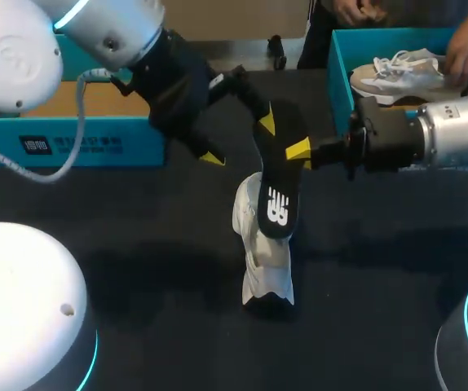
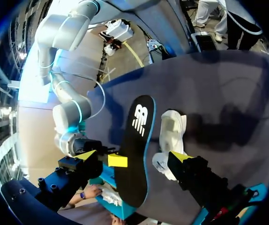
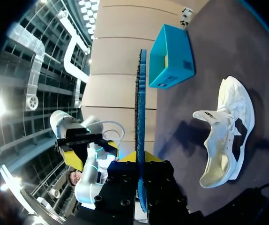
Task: Take the shoe out of the shoebox, open the shoe tongue, remove and reinsert the insole, then place the shoe into the shoebox
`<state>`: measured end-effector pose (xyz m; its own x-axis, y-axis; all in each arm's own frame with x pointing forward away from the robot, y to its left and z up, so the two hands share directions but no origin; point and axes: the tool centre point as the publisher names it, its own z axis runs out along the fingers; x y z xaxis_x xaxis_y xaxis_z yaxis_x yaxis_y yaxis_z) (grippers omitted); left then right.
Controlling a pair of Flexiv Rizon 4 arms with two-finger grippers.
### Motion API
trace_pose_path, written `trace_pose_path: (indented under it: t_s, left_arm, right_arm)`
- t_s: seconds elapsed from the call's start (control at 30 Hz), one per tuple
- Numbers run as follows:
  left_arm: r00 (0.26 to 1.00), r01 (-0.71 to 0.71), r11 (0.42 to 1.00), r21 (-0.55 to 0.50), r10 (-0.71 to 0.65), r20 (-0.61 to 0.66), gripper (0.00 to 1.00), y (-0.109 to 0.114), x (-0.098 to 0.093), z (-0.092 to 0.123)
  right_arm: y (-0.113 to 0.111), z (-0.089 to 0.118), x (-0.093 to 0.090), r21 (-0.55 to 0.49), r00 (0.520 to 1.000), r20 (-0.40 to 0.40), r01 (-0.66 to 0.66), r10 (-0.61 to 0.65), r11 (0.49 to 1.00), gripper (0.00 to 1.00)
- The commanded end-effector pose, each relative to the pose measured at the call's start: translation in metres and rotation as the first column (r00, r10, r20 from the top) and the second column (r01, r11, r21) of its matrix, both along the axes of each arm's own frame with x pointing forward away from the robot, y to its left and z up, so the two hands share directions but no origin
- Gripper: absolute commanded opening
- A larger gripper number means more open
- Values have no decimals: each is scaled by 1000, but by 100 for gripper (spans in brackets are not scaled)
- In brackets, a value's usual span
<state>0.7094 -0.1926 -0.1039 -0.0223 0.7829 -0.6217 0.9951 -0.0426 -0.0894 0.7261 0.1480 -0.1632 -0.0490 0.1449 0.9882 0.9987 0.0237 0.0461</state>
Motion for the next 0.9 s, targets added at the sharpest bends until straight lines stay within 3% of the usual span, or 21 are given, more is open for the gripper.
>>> trace_pose_path:
  t_s: [0.03,0.37,0.9]
  left_arm:
    - [1000,6,998,63,-6,3,100,-2,1,2]
    - [994,-87,959,269,67,82,100,-6,15,0]
    - [996,-59,928,367,28,89,100,-24,36,3]
  right_arm:
    - [7,-3,3,-10,1000,-6,-6,6,1000,0]
    - [11,-4,1,-25,1000,-20,-11,11,1000,0]
    - [15,-4,2,-29,999,-25,-20,20,999,0]
